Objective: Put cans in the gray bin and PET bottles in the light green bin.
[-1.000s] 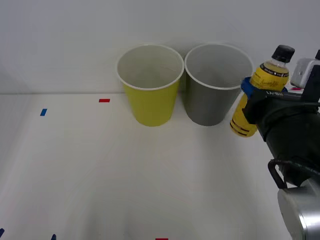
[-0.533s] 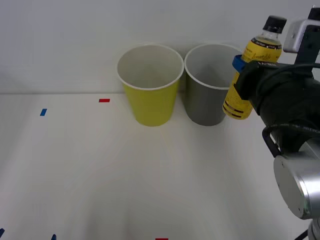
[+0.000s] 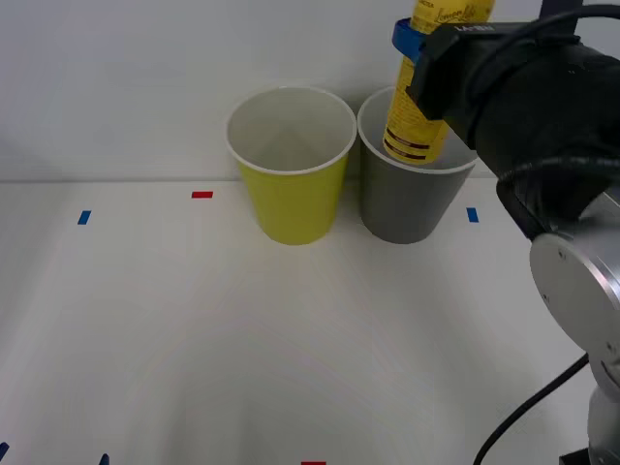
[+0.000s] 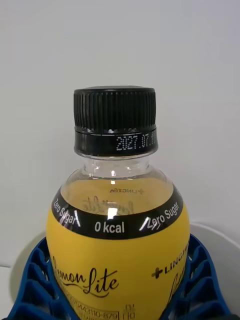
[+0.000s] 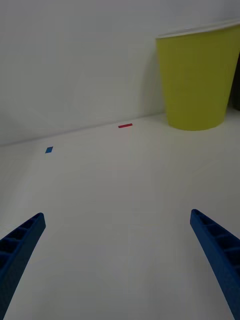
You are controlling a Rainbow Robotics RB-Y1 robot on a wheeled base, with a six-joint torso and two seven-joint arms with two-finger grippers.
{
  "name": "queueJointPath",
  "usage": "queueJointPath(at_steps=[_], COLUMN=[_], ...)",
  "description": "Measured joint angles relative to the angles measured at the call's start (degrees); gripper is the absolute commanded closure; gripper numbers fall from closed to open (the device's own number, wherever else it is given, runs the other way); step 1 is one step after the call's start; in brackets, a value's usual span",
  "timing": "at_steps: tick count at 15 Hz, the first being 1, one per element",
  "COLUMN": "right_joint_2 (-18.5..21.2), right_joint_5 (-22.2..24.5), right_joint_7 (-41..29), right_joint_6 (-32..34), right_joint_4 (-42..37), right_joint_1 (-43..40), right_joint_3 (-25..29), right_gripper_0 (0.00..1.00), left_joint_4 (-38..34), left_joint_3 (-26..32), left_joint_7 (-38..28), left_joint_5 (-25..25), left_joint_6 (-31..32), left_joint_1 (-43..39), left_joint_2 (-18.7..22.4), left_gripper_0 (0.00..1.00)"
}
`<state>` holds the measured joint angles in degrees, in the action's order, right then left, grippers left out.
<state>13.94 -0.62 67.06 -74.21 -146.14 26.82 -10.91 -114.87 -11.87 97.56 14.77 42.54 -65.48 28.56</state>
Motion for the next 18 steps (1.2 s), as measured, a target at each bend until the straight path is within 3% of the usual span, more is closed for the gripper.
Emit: queueJointPath(at_steps=[3, 6, 18], right_joint_2=[0.04, -0.59, -3.65], right_joint_5=[-4.39, -6.20, -2.71], right_joint_7=[0.23, 1.15, 0.56], right_joint_6=[1.08, 6.25, 35.43], right_joint_4=[7.98, 13.59, 44.13], right_joint_1=[7.56, 11.07, 20.48], right_joint_3=[0.56, 0.10, -7.06], right_gripper_0=[1.00, 1.00, 1.00], left_joint_4=[0.00, 0.00, 0.00], left_joint_3=[0.00, 0.00, 0.00], left_joint_7=[0.00, 0.00, 0.00], left_joint_5=[0.00, 0.00, 0.00], left_joint_6=[0.00, 0.00, 0.00], left_joint_1=[0.00, 0.00, 0.00], left_joint_2=[0.00, 0.00, 0.00], left_gripper_0=[0.00, 0.00, 0.00])
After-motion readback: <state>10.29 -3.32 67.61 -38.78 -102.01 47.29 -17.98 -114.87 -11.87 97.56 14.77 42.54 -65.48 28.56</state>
